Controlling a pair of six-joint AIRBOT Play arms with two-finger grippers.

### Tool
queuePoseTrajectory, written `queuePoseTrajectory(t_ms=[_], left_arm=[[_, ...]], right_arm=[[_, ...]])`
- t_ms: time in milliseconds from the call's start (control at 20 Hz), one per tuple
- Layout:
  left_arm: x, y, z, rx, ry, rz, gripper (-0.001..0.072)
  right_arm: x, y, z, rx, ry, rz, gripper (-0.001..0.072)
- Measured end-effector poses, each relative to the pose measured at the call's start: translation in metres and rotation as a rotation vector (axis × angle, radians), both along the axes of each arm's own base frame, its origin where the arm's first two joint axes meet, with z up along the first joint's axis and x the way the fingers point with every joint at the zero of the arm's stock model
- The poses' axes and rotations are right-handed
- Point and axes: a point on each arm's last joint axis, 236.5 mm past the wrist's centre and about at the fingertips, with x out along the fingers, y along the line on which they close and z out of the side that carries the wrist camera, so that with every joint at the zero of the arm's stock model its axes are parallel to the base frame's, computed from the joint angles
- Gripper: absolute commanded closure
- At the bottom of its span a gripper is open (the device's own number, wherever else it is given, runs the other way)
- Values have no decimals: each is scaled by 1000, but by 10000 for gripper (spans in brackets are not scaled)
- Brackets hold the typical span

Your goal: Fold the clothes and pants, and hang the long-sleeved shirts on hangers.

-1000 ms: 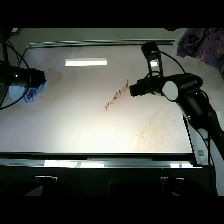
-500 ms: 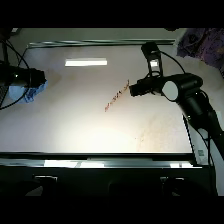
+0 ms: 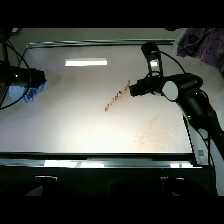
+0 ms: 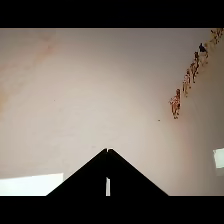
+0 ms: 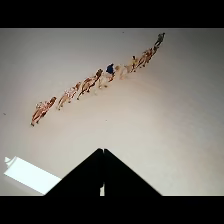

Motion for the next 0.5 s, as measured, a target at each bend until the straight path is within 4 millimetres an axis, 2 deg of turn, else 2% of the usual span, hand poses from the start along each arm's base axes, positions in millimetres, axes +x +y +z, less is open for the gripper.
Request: queuePoseTrajectory(t_ms=[50, 150, 250, 350, 500], left_arm=[[1, 0, 0, 0, 0, 0, -8], [4, 4, -2, 6, -3, 21, -9], [10, 18, -7, 38, 0, 78, -8], [20, 43, -16, 97, 5, 155, -7], [43, 94, -40, 158, 23, 289, -5]], right_arm=[[0, 0, 0, 0, 0, 0, 672], [0, 0, 0, 0, 0, 0, 672], [0, 0, 0, 0, 0, 0, 672], [0, 0, 0, 0, 0, 0, 672], [0, 0, 0, 0, 0, 0, 672]])
